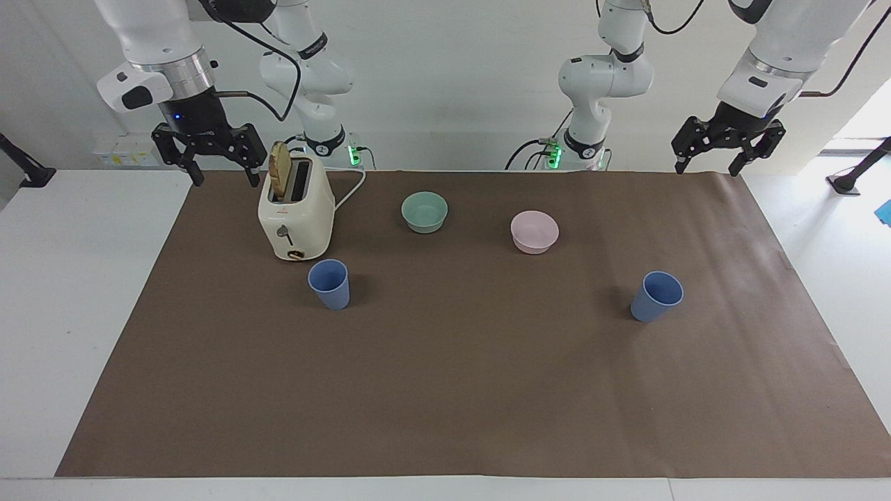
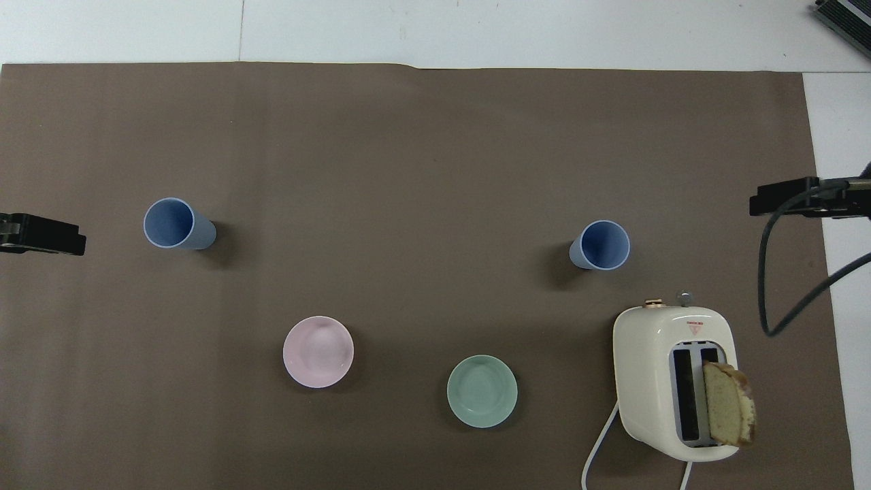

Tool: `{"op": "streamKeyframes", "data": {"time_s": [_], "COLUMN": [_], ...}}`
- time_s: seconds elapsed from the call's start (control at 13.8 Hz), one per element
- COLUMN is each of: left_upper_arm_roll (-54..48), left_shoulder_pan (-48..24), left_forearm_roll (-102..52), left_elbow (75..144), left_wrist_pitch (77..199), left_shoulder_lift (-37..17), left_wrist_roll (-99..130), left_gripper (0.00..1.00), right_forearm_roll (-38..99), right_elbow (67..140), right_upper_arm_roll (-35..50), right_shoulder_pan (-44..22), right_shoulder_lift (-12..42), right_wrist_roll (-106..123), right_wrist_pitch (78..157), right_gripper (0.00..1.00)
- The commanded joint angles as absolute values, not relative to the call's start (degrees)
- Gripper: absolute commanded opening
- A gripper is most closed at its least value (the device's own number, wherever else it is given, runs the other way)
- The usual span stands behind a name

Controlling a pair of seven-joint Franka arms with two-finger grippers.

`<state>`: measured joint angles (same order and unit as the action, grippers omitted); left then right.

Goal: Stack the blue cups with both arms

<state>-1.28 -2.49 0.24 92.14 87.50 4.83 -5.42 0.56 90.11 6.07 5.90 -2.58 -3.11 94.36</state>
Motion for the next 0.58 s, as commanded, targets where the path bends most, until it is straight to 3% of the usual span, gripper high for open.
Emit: {"op": "streamKeyframes", "data": {"time_s": [0.0, 0.29, 0.51], "left_upper_arm_roll": [-1.1, -1.1, -1.1], "left_shoulder_pan": [-1.3, 1.7, 2.7], "left_forearm_roll": [-0.5, -0.9, -1.8], "left_elbow": [98.3, 104.9, 105.6], "left_wrist_pitch": [94.0, 103.9, 109.6], "left_shoulder_lift": [5.7, 4.2, -0.8], "left_wrist_roll": [-8.8, -14.6, -16.0], "left_gripper": [1.00, 1.00, 1.00], "right_forearm_roll": [0.4, 0.4, 0.4], "right_elbow": [90.4, 90.4, 90.4], "right_upper_arm_roll": [6.4, 6.4, 6.4], "right_shoulder_pan": [6.4, 6.4, 6.4], "right_shoulder_lift": [-3.2, -3.2, -3.2], "right_wrist_roll": [-4.2, -4.2, -4.2], "right_wrist_pitch": [93.7, 93.7, 93.7], "right_gripper": [1.00, 1.00, 1.00]}}
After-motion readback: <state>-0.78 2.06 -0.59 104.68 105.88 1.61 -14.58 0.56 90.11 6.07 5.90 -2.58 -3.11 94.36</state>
